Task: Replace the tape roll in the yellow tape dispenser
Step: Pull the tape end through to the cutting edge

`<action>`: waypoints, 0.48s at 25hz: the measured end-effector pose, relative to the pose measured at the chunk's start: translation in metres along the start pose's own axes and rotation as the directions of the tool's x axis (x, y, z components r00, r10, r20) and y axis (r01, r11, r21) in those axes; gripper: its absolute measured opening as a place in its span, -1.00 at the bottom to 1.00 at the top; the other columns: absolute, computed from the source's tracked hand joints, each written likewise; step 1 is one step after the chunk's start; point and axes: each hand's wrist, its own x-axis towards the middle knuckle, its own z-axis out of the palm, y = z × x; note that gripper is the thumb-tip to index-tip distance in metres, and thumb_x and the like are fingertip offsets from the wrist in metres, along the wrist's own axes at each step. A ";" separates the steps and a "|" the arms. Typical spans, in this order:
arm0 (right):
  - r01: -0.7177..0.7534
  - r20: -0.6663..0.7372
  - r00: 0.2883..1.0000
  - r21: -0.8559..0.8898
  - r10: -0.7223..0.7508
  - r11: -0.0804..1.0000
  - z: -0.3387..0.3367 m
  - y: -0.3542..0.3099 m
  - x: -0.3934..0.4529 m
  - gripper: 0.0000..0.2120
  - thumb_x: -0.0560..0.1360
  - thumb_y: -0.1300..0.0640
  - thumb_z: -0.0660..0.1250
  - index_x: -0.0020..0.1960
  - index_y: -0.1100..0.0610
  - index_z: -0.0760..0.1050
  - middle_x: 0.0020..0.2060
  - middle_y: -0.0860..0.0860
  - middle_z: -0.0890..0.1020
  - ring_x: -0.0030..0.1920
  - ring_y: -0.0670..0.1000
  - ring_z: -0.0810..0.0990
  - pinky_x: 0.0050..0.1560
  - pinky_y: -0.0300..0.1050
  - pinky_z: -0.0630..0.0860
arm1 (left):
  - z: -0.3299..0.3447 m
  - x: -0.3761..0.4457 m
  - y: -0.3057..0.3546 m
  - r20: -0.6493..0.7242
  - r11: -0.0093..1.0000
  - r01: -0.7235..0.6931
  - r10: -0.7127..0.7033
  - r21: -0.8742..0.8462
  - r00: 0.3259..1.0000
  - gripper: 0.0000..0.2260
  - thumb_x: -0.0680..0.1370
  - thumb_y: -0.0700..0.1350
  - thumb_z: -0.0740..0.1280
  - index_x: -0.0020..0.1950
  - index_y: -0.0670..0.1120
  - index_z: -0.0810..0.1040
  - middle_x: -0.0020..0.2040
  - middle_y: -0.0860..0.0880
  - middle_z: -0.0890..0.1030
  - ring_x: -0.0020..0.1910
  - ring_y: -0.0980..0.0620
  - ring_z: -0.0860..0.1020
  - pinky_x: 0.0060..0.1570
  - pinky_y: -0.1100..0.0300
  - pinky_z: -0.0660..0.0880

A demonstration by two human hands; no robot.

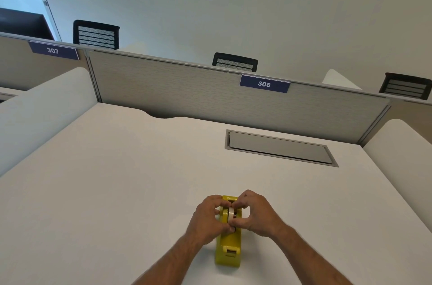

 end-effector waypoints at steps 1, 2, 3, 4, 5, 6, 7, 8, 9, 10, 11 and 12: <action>-0.006 -0.003 1.000 0.004 0.006 1.000 0.000 0.000 0.000 -0.56 0.27 -0.14 0.55 0.11 -0.02 0.65 -0.03 -0.14 0.55 -0.03 -0.11 0.54 0.00 -0.18 0.58 | 0.000 0.000 0.000 0.000 1.000 0.002 -0.002 -0.001 1.000 -0.44 0.19 -0.05 0.66 0.11 0.21 0.55 0.37 0.11 0.43 0.14 0.03 0.54 0.06 0.20 0.58; -0.013 -0.006 1.000 0.009 0.013 1.000 0.000 -0.001 0.000 -0.56 0.27 -0.14 0.55 0.09 -0.03 0.65 -0.03 -0.14 0.55 -0.03 -0.12 0.54 -0.01 -0.18 0.58 | 0.000 0.000 0.000 -0.001 1.000 0.003 -0.003 -0.003 1.000 -0.44 0.19 -0.05 0.66 0.11 0.21 0.55 0.37 0.11 0.43 0.14 0.04 0.54 0.05 0.20 0.58; -0.021 -0.008 1.000 0.015 0.021 1.000 0.000 -0.001 0.000 -0.57 0.27 -0.15 0.55 0.08 -0.03 0.66 -0.04 -0.15 0.55 -0.03 -0.11 0.54 -0.02 -0.18 0.57 | 0.000 0.000 0.001 -0.004 1.000 0.004 -0.004 -0.005 1.000 -0.45 0.19 -0.06 0.67 0.10 0.20 0.56 0.36 0.11 0.43 0.13 0.04 0.53 0.05 0.20 0.58; -0.028 -0.006 1.000 0.025 0.029 0.999 0.000 0.000 0.000 -0.59 0.27 -0.15 0.55 0.07 -0.05 0.67 -0.04 -0.15 0.54 -0.02 -0.11 0.54 -0.03 -0.18 0.56 | 0.000 0.000 0.002 -0.009 1.000 0.005 -0.005 -0.003 1.000 -0.46 0.19 -0.06 0.67 0.09 0.19 0.56 0.34 0.12 0.44 0.12 0.04 0.53 0.06 0.21 0.58; -0.035 -0.001 0.999 0.040 0.035 0.999 0.000 0.000 0.000 -0.61 0.28 -0.15 0.54 0.06 -0.05 0.68 -0.05 -0.15 0.54 -0.01 -0.10 0.54 -0.03 -0.17 0.56 | 0.000 0.001 0.003 -0.015 1.000 0.007 -0.007 0.001 1.000 -0.46 0.19 -0.07 0.67 0.09 0.17 0.56 0.33 0.12 0.44 0.12 0.05 0.53 0.06 0.21 0.58; -0.038 0.003 0.999 0.057 0.037 0.998 -0.001 0.000 0.000 -0.65 0.30 -0.12 0.54 0.05 -0.06 0.68 -0.05 -0.14 0.54 -0.01 -0.09 0.54 -0.02 -0.16 0.56 | 0.001 0.001 0.004 -0.019 1.000 0.008 -0.008 0.004 1.000 -0.47 0.19 -0.07 0.67 0.08 0.17 0.56 0.31 0.13 0.44 0.11 0.06 0.53 0.05 0.22 0.57; -0.037 0.004 0.999 0.073 0.036 0.997 -0.001 0.001 0.001 -0.70 0.33 -0.09 0.53 0.04 -0.06 0.69 -0.06 -0.13 0.54 -0.01 -0.08 0.54 -0.01 -0.14 0.57 | 0.001 0.001 0.004 -0.021 1.000 0.007 -0.007 0.001 1.000 -0.47 0.19 -0.07 0.67 0.06 0.18 0.55 0.29 0.14 0.44 0.10 0.06 0.53 0.02 0.25 0.56; -0.032 0.001 0.999 0.085 0.032 0.996 -0.002 0.001 0.001 -0.75 0.36 -0.06 0.51 0.03 -0.07 0.69 -0.07 -0.13 0.55 -0.01 -0.09 0.55 0.00 -0.12 0.57 | 0.000 0.000 0.004 -0.022 1.000 0.005 -0.005 -0.005 1.000 -0.47 0.19 -0.07 0.67 0.04 0.20 0.54 0.27 0.15 0.44 0.09 0.07 0.53 -0.01 0.28 0.55; -0.028 -0.004 1.000 0.094 0.028 0.995 -0.002 0.001 0.001 -0.79 0.39 -0.04 0.50 0.01 -0.07 0.70 -0.08 -0.12 0.56 -0.02 -0.09 0.55 0.01 -0.11 0.57 | 0.000 0.000 0.004 -0.019 1.000 0.004 -0.005 -0.010 1.000 -0.47 0.18 -0.07 0.67 0.02 0.22 0.53 0.25 0.17 0.43 0.08 0.07 0.53 -0.03 0.29 0.54; -0.024 -0.008 1.000 0.103 0.025 0.994 -0.002 0.002 0.002 -0.82 0.41 -0.03 0.49 0.00 -0.07 0.70 -0.09 -0.12 0.57 -0.03 -0.09 0.56 0.00 -0.11 0.57 | -0.001 0.000 0.004 -0.015 1.000 0.006 -0.007 -0.013 1.000 -0.47 0.18 -0.07 0.67 0.01 0.24 0.52 0.23 0.18 0.43 0.08 0.07 0.53 -0.04 0.28 0.54; -0.022 -0.011 1.000 0.111 0.023 0.994 -0.003 0.002 0.002 -0.84 0.42 -0.03 0.48 -0.01 -0.08 0.70 -0.10 -0.11 0.57 -0.03 -0.09 0.56 -0.01 -0.11 0.57 | -0.001 0.000 0.004 -0.011 1.000 0.009 -0.009 -0.014 1.000 -0.46 0.18 -0.07 0.67 0.00 0.26 0.50 0.23 0.20 0.42 0.08 0.07 0.54 -0.03 0.26 0.55; -0.021 -0.015 1.000 0.115 0.023 0.993 -0.003 0.002 0.002 -0.86 0.44 -0.04 0.47 -0.01 -0.08 0.70 -0.10 -0.10 0.58 -0.04 -0.08 0.57 -0.01 -0.10 0.57 | -0.001 0.000 0.003 -0.008 1.000 0.013 -0.013 -0.015 1.000 -0.46 0.18 -0.07 0.67 0.00 0.27 0.50 0.22 0.20 0.42 0.09 0.07 0.54 -0.02 0.24 0.56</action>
